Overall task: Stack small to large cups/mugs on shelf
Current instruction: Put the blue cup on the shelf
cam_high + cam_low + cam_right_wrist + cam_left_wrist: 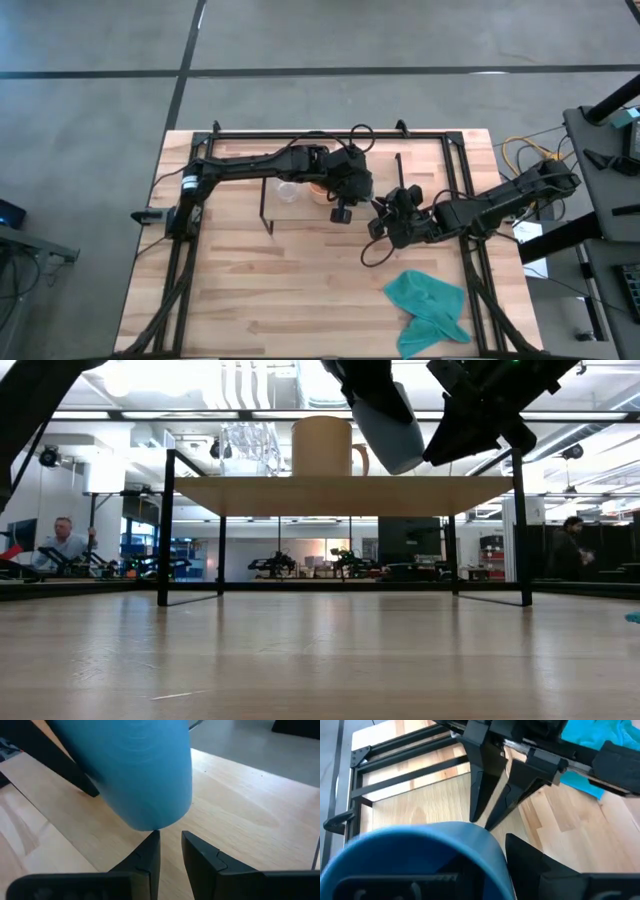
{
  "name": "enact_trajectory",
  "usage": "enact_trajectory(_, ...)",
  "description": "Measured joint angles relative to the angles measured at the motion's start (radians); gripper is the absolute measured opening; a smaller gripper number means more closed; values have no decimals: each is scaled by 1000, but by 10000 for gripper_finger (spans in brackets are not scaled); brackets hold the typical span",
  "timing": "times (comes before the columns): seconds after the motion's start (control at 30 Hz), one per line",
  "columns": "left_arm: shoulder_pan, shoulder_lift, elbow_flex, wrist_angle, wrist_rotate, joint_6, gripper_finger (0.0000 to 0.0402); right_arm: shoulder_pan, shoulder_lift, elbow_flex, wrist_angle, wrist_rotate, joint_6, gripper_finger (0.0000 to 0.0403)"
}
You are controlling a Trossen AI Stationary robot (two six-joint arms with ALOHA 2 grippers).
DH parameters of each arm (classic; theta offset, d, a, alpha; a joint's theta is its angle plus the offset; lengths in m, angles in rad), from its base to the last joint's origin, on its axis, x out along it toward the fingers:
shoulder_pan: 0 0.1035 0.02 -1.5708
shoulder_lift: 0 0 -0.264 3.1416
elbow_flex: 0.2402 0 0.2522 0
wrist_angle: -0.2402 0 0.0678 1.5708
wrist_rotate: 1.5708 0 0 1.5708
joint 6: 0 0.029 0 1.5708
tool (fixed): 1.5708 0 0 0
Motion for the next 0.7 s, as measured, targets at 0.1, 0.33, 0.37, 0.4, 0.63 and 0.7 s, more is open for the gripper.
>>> enact_trajectory(0.1, 0, 0, -2, -9, 1, -1, 58, 0, 0, 0, 3, 14, -4, 75)
enact_trajectory(0.33, 0, 0, -28, -29, 1, -3, 58, 0, 0, 0, 44, 29, -48, 75)
enact_trajectory(0.37, 0, 0, -32, -28, 1, -3, 58, 0, 0, 0, 41, 27, -48, 75)
enact_trajectory(0.4, 0, 0, -34, -30, 1, -3, 58, 0, 0, 0, 37, 21, -48, 75)
enact_trajectory(0.63, -1, 2, -30, -34, 2, -3, 59, 0, -1, 0, 3, -44, -47, 75)
enact_trajectory(0.7, -1, 2, -30, -37, 2, -3, 59, 0, -3, 0, 3, -45, -47, 75)
